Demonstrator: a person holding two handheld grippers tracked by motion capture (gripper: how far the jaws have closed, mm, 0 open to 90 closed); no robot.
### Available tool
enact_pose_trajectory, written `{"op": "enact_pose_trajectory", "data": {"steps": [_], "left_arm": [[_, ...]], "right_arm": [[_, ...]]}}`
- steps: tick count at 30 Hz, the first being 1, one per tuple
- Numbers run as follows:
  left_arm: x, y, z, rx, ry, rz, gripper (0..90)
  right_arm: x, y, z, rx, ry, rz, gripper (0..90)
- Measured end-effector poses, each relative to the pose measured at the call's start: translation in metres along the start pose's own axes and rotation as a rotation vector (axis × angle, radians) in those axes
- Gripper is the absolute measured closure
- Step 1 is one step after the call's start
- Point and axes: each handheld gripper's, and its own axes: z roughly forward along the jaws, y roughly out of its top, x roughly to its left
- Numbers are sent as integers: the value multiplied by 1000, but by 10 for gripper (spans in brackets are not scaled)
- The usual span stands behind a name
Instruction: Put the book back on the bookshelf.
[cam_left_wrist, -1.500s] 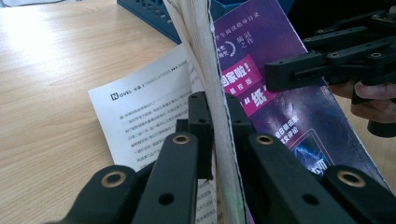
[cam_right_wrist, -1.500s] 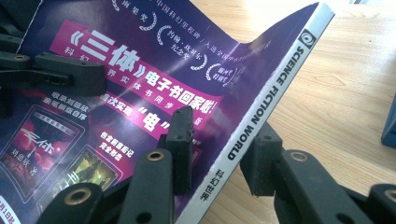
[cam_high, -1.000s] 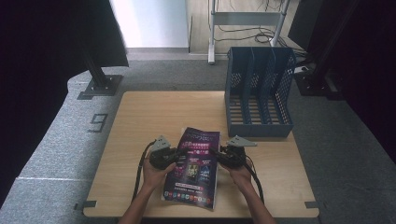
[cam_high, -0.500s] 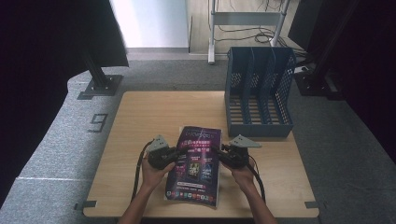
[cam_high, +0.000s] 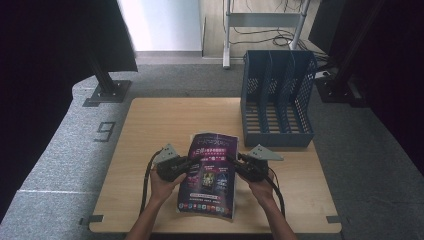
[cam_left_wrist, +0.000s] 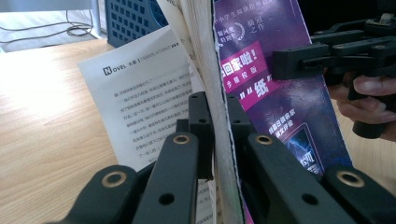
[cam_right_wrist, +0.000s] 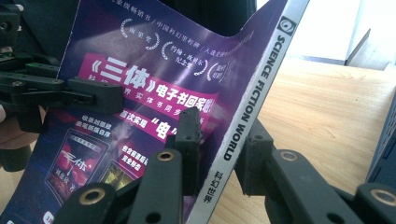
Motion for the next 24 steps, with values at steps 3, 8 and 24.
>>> {"op": "enact_pose_trajectory", "data": {"steps": [3, 8, 24], "left_arm": [[0, 0, 0, 1, 0, 0, 858], [0, 0, 0, 0, 0, 0, 858], [-2, 4, -4, -19, -1, 10, 860]], "right_arm": [[0, 0, 0, 0, -1, -1, 726], [0, 0, 0, 0, -3, -3, 726], [4, 5, -5, -16, 1, -11, 732]]}}
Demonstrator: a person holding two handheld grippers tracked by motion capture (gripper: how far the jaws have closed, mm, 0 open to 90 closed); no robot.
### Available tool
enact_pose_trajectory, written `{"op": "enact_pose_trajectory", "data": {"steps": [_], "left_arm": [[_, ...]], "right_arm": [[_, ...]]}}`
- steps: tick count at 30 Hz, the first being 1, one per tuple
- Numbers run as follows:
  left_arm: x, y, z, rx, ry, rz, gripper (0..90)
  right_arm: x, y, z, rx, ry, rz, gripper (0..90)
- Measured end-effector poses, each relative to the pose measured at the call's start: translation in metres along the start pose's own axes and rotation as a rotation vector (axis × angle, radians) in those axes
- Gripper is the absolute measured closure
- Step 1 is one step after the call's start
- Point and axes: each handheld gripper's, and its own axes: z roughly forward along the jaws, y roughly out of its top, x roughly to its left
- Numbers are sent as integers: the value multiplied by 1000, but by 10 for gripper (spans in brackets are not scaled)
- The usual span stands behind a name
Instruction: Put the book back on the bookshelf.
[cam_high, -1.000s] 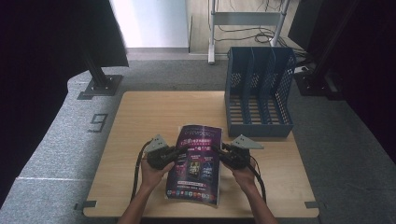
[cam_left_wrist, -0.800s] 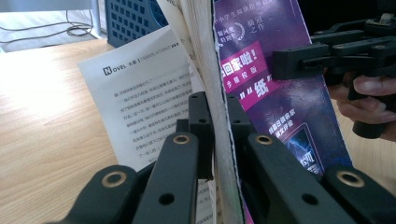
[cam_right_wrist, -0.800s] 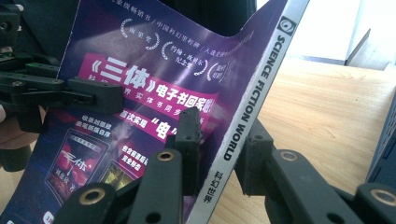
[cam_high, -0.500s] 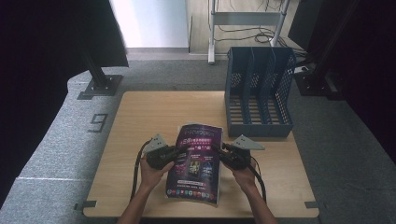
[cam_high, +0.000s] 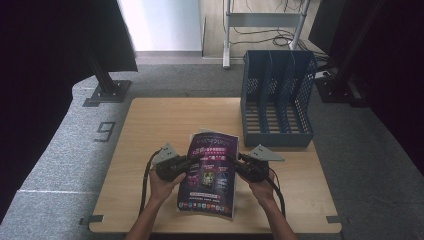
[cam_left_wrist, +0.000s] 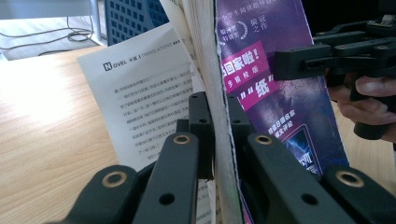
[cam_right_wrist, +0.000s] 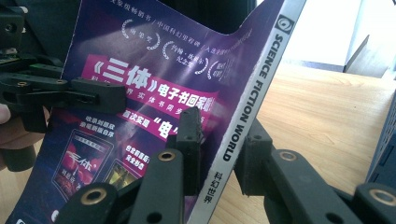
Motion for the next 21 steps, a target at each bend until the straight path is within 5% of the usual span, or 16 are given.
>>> {"op": "enact_pose_trajectory", "data": {"steps": [21], "left_arm": [[-3, 3, -4, -20, 14, 9, 862]], "right_arm": [[7, 5, -6, -22, 1, -27, 737]]}}
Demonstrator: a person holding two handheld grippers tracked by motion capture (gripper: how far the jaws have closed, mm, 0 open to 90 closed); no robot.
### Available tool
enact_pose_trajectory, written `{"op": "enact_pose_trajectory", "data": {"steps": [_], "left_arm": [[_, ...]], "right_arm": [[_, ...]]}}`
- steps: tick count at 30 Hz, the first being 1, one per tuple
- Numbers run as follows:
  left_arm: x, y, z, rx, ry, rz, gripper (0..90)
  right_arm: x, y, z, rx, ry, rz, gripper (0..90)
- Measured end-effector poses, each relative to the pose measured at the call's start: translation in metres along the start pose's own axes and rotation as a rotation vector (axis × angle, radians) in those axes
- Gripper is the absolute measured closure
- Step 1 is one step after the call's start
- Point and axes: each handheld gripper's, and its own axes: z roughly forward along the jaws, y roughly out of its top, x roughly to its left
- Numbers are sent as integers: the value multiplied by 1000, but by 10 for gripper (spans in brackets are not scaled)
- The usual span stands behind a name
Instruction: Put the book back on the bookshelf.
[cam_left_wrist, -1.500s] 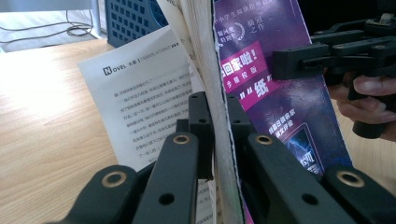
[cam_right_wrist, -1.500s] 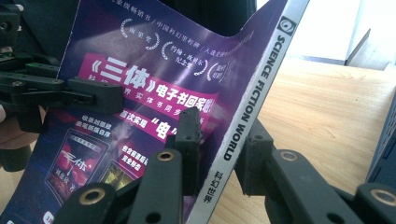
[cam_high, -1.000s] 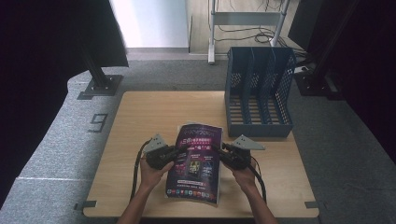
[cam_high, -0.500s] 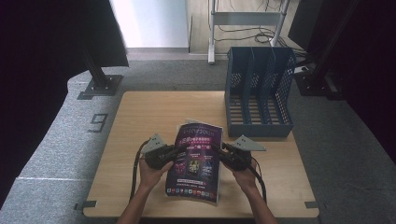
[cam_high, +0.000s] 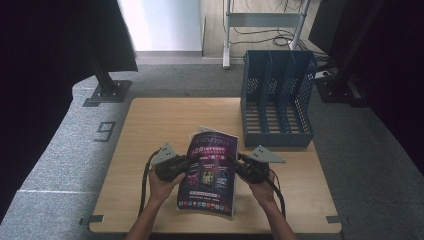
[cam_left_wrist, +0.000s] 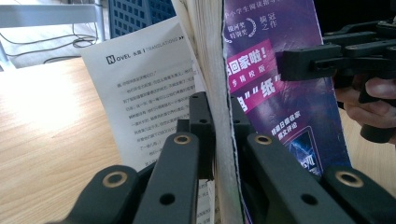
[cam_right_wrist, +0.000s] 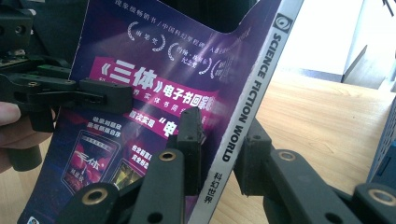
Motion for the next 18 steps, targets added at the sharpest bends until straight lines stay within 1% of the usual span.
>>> {"op": "enact_pose_trajectory", "data": {"steps": [18], "left_arm": [[-3, 4, -5, -19, 1, 11, 864]], "right_arm": [[4, 4, -4, -20, 3, -13, 743]]}}
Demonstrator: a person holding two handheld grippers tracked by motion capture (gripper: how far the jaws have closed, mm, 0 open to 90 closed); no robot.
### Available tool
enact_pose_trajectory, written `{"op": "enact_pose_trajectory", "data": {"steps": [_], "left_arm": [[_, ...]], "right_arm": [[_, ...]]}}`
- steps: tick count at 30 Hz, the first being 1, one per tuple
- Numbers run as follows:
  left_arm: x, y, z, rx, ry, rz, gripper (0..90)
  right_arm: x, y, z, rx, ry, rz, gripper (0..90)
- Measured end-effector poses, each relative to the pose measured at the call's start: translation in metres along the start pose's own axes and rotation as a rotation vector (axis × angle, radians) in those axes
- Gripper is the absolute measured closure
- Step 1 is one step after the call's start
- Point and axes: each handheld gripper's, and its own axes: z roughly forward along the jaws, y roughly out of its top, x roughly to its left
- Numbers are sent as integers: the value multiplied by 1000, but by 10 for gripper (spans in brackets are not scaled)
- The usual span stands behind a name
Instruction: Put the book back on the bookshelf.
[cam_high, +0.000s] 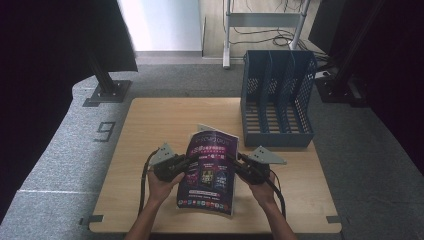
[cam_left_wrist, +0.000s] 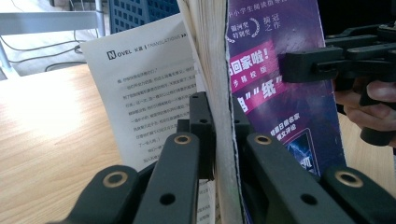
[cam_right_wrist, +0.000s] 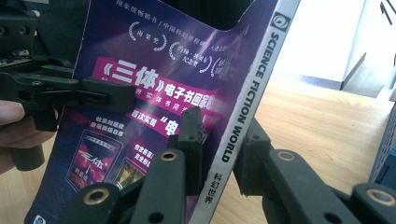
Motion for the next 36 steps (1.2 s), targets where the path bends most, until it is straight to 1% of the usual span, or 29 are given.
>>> {"op": "enact_pose_trajectory", "data": {"steps": [8, 13, 18, 23, 29, 31, 36], "left_arm": [[-1, 1, 0, -4, -2, -3, 866], [-2, 7, -1, -11, 1, 16, 867], [-2, 11, 2, -10, 9, 29, 869], [-2, 15, 4, -11, 6, 45, 869], [-1, 23, 6, -23, 15, 55, 869], [-1, 27, 6, -23, 22, 65, 869], [1, 33, 6, -34, 30, 72, 869]], "right_arm": [[-2, 0, 0, 4, -3, 6, 743], [-4, 2, 0, 3, 1, 8, 742], [-7, 4, 0, 7, 5, 15, 744], [-11, 5, -1, 11, 8, 18, 744], [-14, 12, 0, 3, -4, 5, 747], [-14, 15, 1, 1, -12, -9, 748], [-15, 23, 3, -8, -15, -30, 749]]}}
